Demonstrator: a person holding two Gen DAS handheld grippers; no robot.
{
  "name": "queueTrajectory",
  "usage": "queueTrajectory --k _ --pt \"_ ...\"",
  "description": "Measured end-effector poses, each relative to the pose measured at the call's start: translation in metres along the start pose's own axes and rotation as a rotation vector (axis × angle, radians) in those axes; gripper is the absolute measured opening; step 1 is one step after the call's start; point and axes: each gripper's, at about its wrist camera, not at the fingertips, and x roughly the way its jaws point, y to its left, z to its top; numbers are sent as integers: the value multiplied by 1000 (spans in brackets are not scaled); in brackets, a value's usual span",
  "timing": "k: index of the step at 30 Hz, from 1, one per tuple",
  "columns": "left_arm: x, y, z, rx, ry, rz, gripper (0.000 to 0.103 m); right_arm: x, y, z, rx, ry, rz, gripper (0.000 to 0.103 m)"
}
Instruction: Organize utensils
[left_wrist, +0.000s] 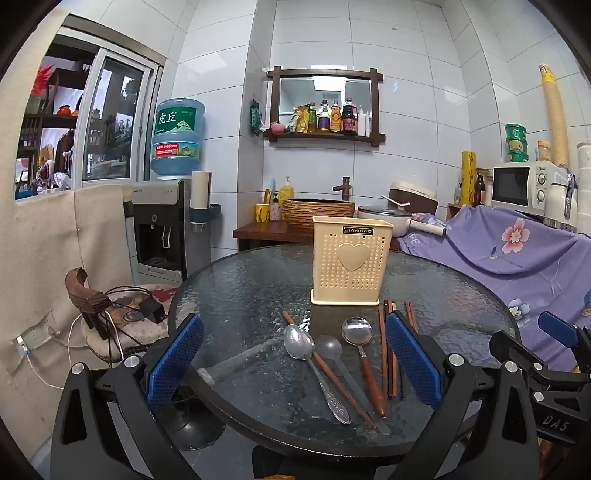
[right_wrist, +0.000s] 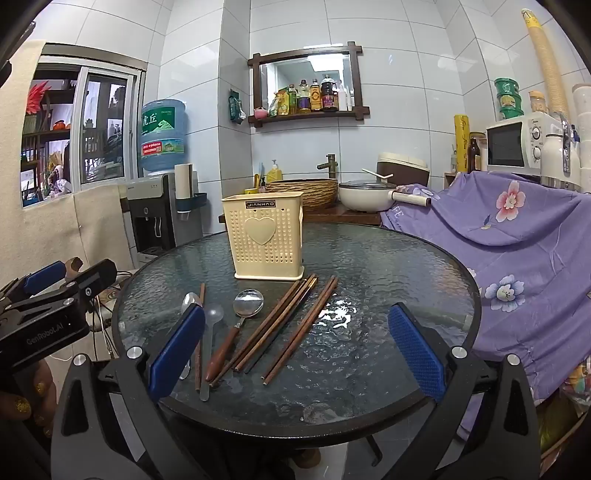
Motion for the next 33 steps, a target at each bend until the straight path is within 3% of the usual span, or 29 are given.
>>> queueTrajectory --k 33 --pt "0 0 1 5 1 2 97 1 2 -1 0 -2 1 98"
